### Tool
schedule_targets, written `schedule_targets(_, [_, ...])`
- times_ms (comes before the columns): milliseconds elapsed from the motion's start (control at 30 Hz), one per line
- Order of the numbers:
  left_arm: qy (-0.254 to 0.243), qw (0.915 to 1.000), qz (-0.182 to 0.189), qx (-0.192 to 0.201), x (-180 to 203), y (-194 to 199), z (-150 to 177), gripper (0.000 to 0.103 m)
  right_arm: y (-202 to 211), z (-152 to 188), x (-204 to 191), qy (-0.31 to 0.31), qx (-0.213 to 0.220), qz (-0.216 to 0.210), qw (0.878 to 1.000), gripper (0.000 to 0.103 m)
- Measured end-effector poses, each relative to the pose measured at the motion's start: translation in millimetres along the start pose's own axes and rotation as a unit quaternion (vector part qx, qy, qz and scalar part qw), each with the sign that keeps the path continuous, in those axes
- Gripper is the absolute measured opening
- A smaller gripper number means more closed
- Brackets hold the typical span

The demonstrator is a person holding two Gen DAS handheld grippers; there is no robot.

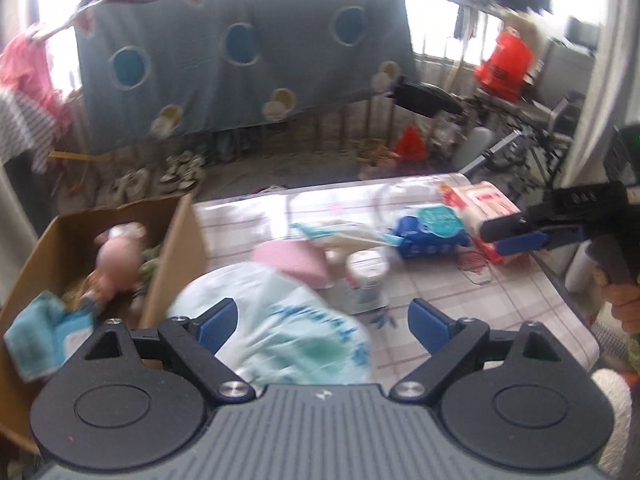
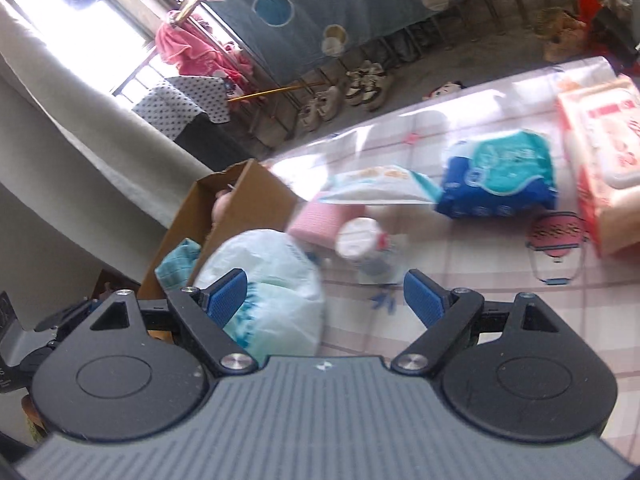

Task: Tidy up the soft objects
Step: 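Move both grippers back over the items on the bed, then close the right gripper on the white yogurt cup and lift it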

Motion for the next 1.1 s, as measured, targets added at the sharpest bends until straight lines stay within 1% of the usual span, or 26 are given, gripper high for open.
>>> schedule_targets(67, [-0.019,0.9998,0.001,0.000,15,-16,-1,0.093,-5,0,8,0.007,0.002,0.008,1.000,0.086])
schedule_targets(167, [-0.041,0.9991,-0.002,-0.006,37,-42,-3,0.093,-22,-8,11,0.027,-0.002,0.017,0.999,0.086])
schedule_targets(267, [-0.047,0.9987,-0.007,-0.018,45,-65,-10,0.092,-40,-19,14,0.051,-0.009,0.020,0.998,0.086])
schedule_targets(300, [-0.044,0.9987,-0.009,-0.021,44,-71,-14,0.092,-45,-23,15,0.065,-0.011,0.021,0.998,0.086])
schedule_targets(367, [-0.026,0.9990,-0.017,-0.033,36,-82,-23,0.091,-54,-29,15,0.098,-0.008,0.037,0.994,0.086])
schedule_targets(467, [0.005,0.9980,-0.026,-0.057,19,-99,-35,0.086,-68,-32,15,0.166,-0.010,0.072,0.983,0.086])
schedule_targets(600, [0.042,0.9948,-0.041,-0.084,-5,-120,-51,0.083,-90,-36,13,0.231,-0.028,0.090,0.968,0.086])
schedule_targets(633, [0.051,0.9935,-0.043,-0.092,-11,-125,-55,0.080,-96,-37,11,0.242,-0.032,0.095,0.965,0.086])
schedule_targets(733, [0.075,0.9893,-0.050,-0.115,-27,-142,-67,0.075,-113,-45,8,0.260,-0.038,0.083,0.961,0.086])
schedule_targets(833, [0.083,0.9869,-0.063,-0.123,-36,-153,-75,0.071,-122,-48,0,0.270,-0.035,0.062,0.960,0.086])
schedule_targets(967, [0.084,0.9867,-0.060,-0.125,-40,-159,-75,0.065,-129,-33,-13,0.274,-0.033,0.008,0.961,0.086])
schedule_targets(1033, [0.082,0.9869,-0.055,-0.128,-38,-161,-73,0.062,-137,-24,-19,0.273,-0.039,0.000,0.961,0.086])
schedule_targets(1100, [0.081,0.9868,-0.050,-0.131,-36,-162,-71,0.059,-149,-17,-23,0.279,-0.044,0.003,0.959,0.086])
Point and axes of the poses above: each gripper's, at about its wrist camera, not at the fingertips, and y roughly against the way its jaws point, x to its right, z to its underside, the point moved 2 cm from there along -y, roughly the way its jaws point, and after that the axes turned 8 degrees about y, right-handed, at the moved point
